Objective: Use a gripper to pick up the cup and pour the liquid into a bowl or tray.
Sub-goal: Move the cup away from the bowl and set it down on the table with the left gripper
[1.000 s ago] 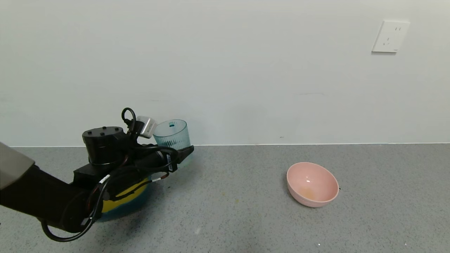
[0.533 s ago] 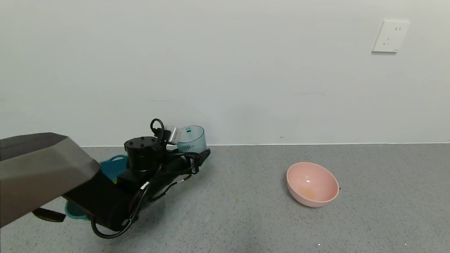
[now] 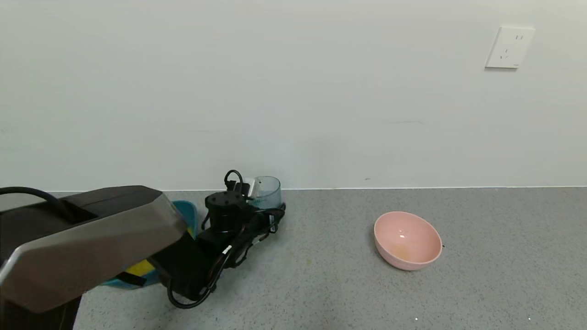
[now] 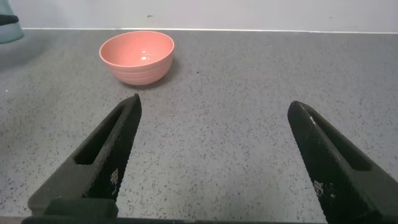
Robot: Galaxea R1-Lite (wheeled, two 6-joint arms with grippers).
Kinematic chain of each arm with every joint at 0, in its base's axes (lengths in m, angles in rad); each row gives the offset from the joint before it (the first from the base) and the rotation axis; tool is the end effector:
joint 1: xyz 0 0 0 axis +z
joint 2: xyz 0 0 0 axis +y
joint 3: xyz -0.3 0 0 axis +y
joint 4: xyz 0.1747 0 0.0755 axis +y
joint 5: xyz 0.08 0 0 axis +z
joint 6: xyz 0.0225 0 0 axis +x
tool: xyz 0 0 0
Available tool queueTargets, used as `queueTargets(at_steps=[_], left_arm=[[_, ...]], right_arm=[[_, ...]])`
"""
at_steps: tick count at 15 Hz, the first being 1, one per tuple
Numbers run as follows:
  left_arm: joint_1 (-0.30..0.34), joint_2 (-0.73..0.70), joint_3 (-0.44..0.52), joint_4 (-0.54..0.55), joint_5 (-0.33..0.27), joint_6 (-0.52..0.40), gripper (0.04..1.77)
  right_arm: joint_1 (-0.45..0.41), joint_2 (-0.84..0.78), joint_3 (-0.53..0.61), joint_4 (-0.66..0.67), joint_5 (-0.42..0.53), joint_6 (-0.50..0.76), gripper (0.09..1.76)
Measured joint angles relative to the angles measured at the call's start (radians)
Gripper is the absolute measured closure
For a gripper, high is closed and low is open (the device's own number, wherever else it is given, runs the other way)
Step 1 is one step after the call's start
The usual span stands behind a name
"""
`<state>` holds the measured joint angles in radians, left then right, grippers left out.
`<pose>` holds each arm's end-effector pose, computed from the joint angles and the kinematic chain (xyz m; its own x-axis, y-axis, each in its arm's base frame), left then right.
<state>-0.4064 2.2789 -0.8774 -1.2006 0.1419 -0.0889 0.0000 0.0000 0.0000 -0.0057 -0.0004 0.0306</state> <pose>0.3679 -0.1549 0.0480 0.9469 -0.2536 -0.1975 0.2467 0.9673 -0.0589 -0.0228 0.0000 0.0761 1.0000 -0.0004 0.0057 0.0002 0.9995 0.0306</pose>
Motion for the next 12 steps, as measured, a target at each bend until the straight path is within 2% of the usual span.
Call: queueTargets(at_steps=[3, 6, 9, 12], left_arm=[[-0.023, 0.066, -0.046, -0.031, 0.073, -0.001, 0.52], [-0.034, 0.105, -0.064, -0.037, 0.109, -0.003, 0.52], [-0.045, 0.142, -0.075, -0.108, 0.137, -0.005, 0.52], [-0.055, 0.173, -0.078, -0.121, 0.160, -0.027, 0.52]], right_arm=[[0.000, 0.000, 0.000, 0.000, 0.000, 0.000, 0.14], [0.000, 0.000, 0.000, 0.000, 0.000, 0.000, 0.14], [0.000, 0.000, 0.000, 0.000, 0.000, 0.000, 0.14], [0.000, 0.000, 0.000, 0.000, 0.000, 0.000, 0.14]])
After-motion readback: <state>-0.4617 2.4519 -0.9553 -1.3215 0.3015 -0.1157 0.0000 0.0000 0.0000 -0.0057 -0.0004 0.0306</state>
